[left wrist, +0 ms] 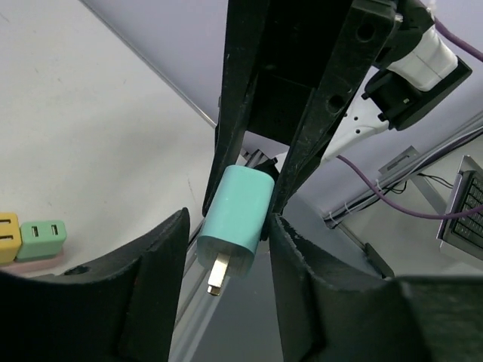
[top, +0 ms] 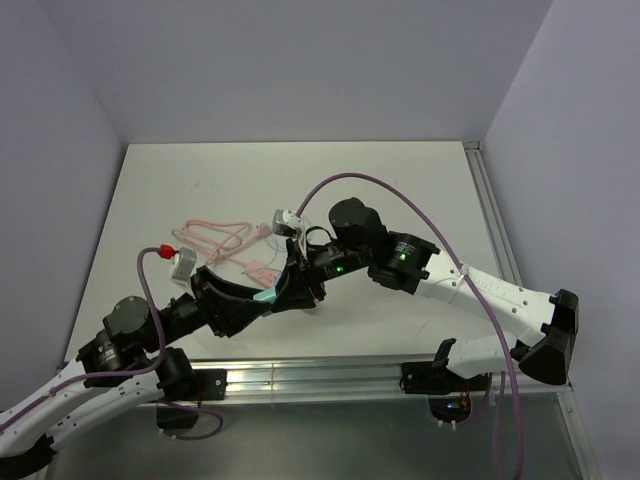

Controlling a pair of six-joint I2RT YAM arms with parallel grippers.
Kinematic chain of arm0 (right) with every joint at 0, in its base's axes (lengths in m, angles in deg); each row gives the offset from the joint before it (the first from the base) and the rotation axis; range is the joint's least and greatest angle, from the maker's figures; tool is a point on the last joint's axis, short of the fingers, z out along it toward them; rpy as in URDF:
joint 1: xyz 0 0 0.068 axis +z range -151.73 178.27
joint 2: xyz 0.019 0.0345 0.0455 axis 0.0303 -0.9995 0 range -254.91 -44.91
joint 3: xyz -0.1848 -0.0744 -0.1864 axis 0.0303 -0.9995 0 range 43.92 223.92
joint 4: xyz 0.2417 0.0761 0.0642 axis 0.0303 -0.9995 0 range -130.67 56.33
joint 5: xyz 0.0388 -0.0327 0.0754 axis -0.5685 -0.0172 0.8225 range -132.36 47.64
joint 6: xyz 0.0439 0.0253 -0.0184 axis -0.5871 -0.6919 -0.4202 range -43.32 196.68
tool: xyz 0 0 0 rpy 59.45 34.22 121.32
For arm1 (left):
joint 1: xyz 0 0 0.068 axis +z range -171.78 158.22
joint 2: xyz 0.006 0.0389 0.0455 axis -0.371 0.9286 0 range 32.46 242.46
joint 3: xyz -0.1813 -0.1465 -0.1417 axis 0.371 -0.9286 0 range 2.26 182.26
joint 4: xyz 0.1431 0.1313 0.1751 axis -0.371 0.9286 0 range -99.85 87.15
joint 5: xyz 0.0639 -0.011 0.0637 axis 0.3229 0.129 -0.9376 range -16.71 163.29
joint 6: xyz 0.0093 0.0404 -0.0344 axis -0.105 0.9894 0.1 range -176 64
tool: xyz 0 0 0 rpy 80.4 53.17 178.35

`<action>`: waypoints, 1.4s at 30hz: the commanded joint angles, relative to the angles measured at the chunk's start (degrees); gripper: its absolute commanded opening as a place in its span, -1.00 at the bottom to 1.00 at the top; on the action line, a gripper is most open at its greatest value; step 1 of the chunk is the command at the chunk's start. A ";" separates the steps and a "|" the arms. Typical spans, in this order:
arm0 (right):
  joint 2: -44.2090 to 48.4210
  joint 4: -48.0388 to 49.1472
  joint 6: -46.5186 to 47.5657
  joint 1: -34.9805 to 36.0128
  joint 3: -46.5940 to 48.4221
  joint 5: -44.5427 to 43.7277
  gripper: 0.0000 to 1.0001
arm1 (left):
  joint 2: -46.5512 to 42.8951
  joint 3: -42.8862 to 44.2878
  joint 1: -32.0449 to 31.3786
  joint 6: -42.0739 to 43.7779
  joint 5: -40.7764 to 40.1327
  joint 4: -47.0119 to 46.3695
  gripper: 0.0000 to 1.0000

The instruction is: Insert the plug

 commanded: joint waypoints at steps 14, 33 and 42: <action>-0.55 3.72 -2.05 -1.37 1.61 1.96 -0.45 | -0.67 0.73 -0.21 -0.02 2.87 -4.00 -0.99; 0.77 26.83 -17.09 -4.89 -6.56 6.96 0.01 | -8.14 -3.75 -0.21 -3.28 -3.55 -9.44 -0.99; -1.51 29.83 -19.64 -5.06 -5.34 9.24 0.01 | -6.57 -3.66 -0.21 -3.10 -3.55 -10.85 -0.99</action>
